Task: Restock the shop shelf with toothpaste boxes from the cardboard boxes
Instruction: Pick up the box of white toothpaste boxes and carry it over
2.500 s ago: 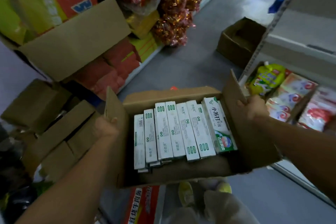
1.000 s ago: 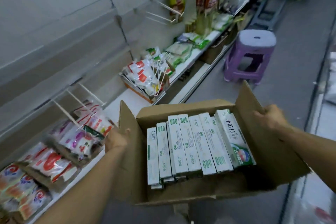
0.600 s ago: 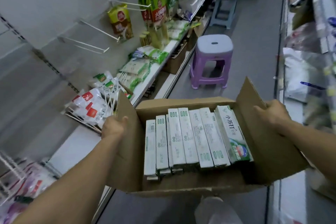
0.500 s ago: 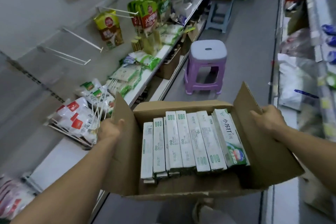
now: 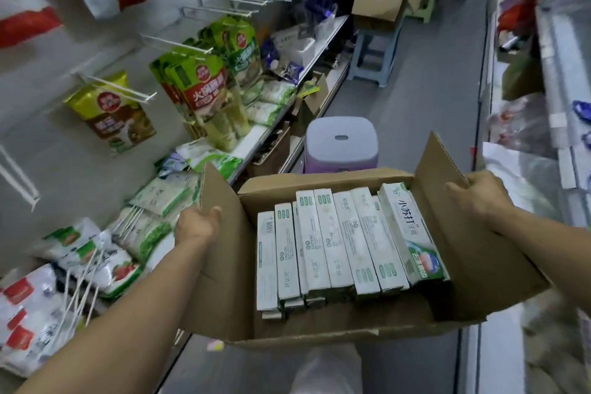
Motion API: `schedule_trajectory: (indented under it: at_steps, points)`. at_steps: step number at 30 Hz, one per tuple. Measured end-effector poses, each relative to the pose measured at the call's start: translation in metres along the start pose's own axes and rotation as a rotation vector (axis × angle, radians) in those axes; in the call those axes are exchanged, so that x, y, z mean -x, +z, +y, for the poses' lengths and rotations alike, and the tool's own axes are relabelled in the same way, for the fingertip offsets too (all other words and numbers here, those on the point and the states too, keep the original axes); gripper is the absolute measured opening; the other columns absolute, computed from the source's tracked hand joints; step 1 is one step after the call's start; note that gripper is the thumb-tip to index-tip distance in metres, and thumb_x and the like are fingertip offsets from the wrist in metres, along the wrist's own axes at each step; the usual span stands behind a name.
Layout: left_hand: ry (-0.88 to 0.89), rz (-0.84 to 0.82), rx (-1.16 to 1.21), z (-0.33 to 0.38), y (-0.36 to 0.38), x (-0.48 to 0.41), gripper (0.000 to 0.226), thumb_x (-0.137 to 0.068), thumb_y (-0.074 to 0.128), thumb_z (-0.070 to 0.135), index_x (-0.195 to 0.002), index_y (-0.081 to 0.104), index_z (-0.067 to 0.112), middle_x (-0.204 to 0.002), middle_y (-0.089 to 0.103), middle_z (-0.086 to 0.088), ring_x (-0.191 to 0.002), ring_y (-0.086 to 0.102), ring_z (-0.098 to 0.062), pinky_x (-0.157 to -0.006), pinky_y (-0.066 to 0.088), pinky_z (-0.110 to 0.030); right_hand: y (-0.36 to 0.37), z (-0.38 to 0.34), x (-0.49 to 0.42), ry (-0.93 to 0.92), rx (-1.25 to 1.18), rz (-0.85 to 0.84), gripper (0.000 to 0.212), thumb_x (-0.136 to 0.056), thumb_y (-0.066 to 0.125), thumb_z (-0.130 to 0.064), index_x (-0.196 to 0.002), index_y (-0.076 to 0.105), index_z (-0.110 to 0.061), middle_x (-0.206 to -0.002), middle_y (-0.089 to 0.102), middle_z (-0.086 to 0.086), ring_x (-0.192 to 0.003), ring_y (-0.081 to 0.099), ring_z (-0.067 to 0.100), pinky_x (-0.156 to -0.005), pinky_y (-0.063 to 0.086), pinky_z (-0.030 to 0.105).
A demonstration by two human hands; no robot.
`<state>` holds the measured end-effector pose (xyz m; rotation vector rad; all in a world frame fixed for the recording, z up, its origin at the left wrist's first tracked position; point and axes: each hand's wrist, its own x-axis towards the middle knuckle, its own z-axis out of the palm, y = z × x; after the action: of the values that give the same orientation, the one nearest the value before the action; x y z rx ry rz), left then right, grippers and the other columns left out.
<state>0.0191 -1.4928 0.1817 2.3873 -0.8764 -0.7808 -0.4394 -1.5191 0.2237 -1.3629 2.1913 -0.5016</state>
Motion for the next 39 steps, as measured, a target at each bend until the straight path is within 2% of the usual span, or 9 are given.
schedule_trajectory:
  at_steps: [7, 10, 13, 18, 21, 24, 30, 36, 39]
  points:
    - [-0.062, 0.053, -0.011, 0.123, 0.066, -0.072, 0.05, -0.092, 0.059, 0.039, -0.123, 0.057, 0.0, -0.125, 0.059, -0.023, -0.115, 0.055, -0.041, -0.093, 0.045, -0.041, -0.022, -0.052, -0.168, -0.037, 0.002, -0.031, 0.029, -0.089, 0.06, -0.028, -0.076, 0.067, -0.004, -0.071, 0.068, 0.018, -0.066, 0.064, 0.032, -0.064, 0.051, 0.037]
    - [-0.109, 0.077, 0.017, 0.165, 0.085, -0.1, 0.049, -0.091, 0.061, 0.041, -0.12, 0.06, 0.001, -0.122, 0.061, -0.022, -0.111, 0.057, -0.041, -0.089, 0.046, -0.041, -0.032, -0.079, -0.234, -0.089, 0.017, -0.054, 0.028, -0.09, 0.06, -0.027, -0.072, 0.064, -0.006, -0.066, 0.064, 0.012, -0.068, 0.063, 0.03, -0.063, 0.046, 0.031]
    - [-0.179, 0.113, 0.063, 0.2, 0.104, -0.126, 0.046, -0.088, 0.063, 0.041, -0.113, 0.063, 0.003, -0.118, 0.063, -0.021, -0.108, 0.059, -0.04, -0.088, 0.047, -0.041, -0.039, -0.108, -0.302, -0.146, 0.035, -0.099, 0.028, -0.092, 0.058, -0.024, -0.07, 0.062, -0.007, -0.06, 0.058, 0.008, -0.058, 0.054, 0.023, -0.053, 0.037, 0.027]
    - [-0.276, 0.192, 0.092, 0.249, 0.14, -0.155, 0.055, -0.088, 0.063, 0.044, -0.123, 0.06, 0.002, -0.124, 0.061, -0.022, -0.113, 0.056, -0.041, -0.093, 0.046, -0.044, -0.032, -0.143, -0.418, -0.216, 0.058, -0.163, 0.03, -0.09, 0.06, -0.029, -0.071, 0.065, -0.007, -0.065, 0.065, 0.012, -0.065, 0.063, 0.03, -0.063, 0.052, 0.036]
    - [-0.316, 0.246, 0.093, 0.272, 0.159, -0.163, 0.049, -0.09, 0.062, 0.039, -0.115, 0.06, -0.003, -0.122, 0.059, -0.026, -0.113, 0.055, -0.043, -0.091, 0.045, -0.043, -0.024, -0.158, -0.473, -0.242, 0.07, -0.189, 0.031, -0.089, 0.061, -0.033, -0.076, 0.067, -0.005, -0.073, 0.069, 0.015, -0.072, 0.066, 0.033, -0.071, 0.056, 0.042]
    - [-0.353, 0.272, 0.115, 0.289, 0.171, -0.168, 0.04, -0.09, 0.064, 0.036, -0.097, 0.06, -0.004, -0.112, 0.062, -0.029, -0.106, 0.058, -0.043, -0.088, 0.046, -0.042, -0.019, -0.179, -0.51, -0.264, 0.092, -0.219, 0.028, -0.089, 0.06, -0.034, -0.078, 0.066, -0.009, -0.075, 0.069, 0.013, -0.075, 0.066, 0.033, -0.075, 0.056, 0.043]
    - [-0.411, 0.258, 0.137, 0.307, 0.178, -0.192, 0.058, -0.089, 0.063, 0.044, -0.119, 0.06, -0.005, -0.118, 0.063, -0.025, -0.107, 0.059, -0.043, -0.088, 0.05, -0.044, -0.021, -0.217, -0.544, -0.315, 0.152, -0.248, 0.027, -0.093, 0.058, -0.031, -0.07, 0.057, -0.018, -0.074, 0.064, 0.007, -0.07, 0.064, 0.027, -0.07, 0.056, 0.042]
    - [-0.404, 0.243, 0.136, 0.325, 0.182, -0.206, 0.05, -0.09, 0.062, 0.04, -0.106, 0.062, -0.007, -0.112, 0.063, -0.028, -0.104, 0.06, -0.041, -0.085, 0.048, -0.041, -0.014, -0.227, -0.566, -0.307, 0.19, -0.294, 0.021, -0.093, 0.056, -0.032, -0.088, 0.065, -0.014, -0.081, 0.067, 0.009, -0.072, 0.066, 0.027, -0.073, 0.057, 0.044]
    - [-0.411, 0.237, 0.127, 0.332, 0.183, -0.21, 0.05, -0.09, 0.061, 0.042, -0.111, 0.062, -0.002, -0.115, 0.064, -0.024, -0.106, 0.06, -0.04, -0.088, 0.05, -0.041, -0.011, -0.236, -0.58, -0.324, 0.188, -0.302, 0.02, -0.093, 0.057, -0.033, -0.09, 0.065, -0.014, -0.084, 0.068, 0.009, -0.073, 0.066, 0.027, -0.074, 0.057, 0.045]
